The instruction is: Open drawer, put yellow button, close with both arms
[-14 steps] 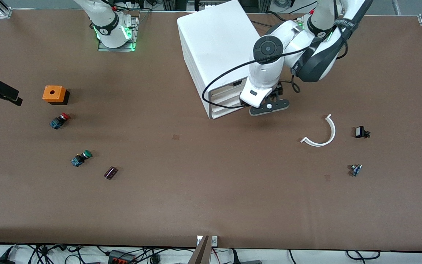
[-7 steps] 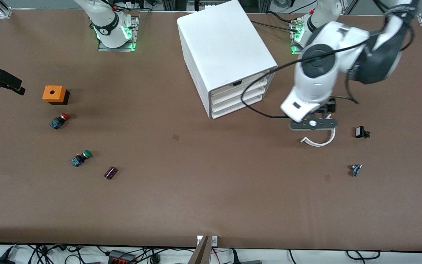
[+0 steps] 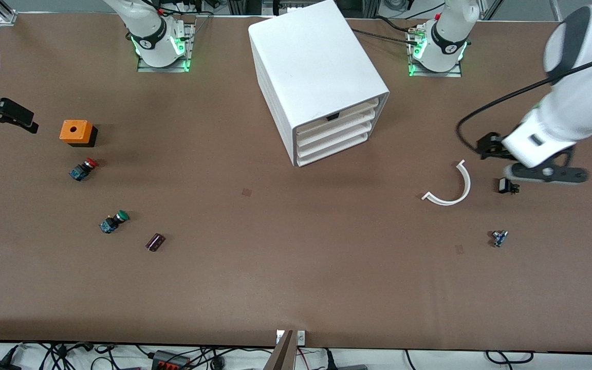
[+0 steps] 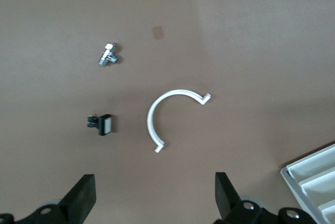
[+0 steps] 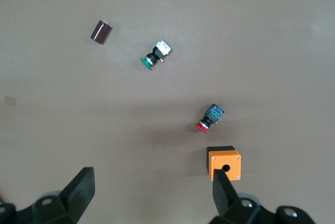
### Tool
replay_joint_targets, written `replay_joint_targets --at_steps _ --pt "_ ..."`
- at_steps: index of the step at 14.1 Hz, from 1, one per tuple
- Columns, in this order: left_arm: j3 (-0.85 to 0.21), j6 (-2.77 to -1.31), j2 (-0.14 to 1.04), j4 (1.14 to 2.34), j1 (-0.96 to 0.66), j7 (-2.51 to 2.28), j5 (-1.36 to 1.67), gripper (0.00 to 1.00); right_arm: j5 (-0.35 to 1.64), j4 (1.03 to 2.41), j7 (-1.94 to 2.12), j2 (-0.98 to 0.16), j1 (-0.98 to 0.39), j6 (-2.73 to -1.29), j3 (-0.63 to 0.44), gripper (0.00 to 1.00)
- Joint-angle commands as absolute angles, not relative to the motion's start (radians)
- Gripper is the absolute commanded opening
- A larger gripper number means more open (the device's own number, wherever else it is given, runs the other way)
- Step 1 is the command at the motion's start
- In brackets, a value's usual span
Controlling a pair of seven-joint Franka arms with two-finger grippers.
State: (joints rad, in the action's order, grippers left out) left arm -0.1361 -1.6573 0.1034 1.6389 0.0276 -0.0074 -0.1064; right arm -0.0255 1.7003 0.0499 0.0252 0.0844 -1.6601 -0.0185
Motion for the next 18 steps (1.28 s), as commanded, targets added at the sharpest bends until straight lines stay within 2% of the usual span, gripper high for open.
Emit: replay_joint_targets --at_steps 1,4,11,18 --pt "-0.071 -1.692 -0.014 1.747 -0.023 0.041 -0.061 1.00 -0.038 1.718 0.048 0.048 0.091 -1.658 -0.006 1.00" --pt "-0.044 -1.692 -0.043 1.796 -0.035 0.069 -0.009 1.00 -0.038 1.718 0.052 0.048 0.091 -1.661 -0.006 1.00" --pt "-0.025 -1.690 -0.040 1.793 -0.051 0.075 -0.002 1.00 -0.035 1.723 0.054 0.051 0.089 -1.660 -0.006 1.00" --pt "-0.040 -1.620 -0.015 1.709 -0.055 0.066 0.000 1.00 -0.035 1.723 0.061 0.049 0.089 -1.660 -0.005 1.00"
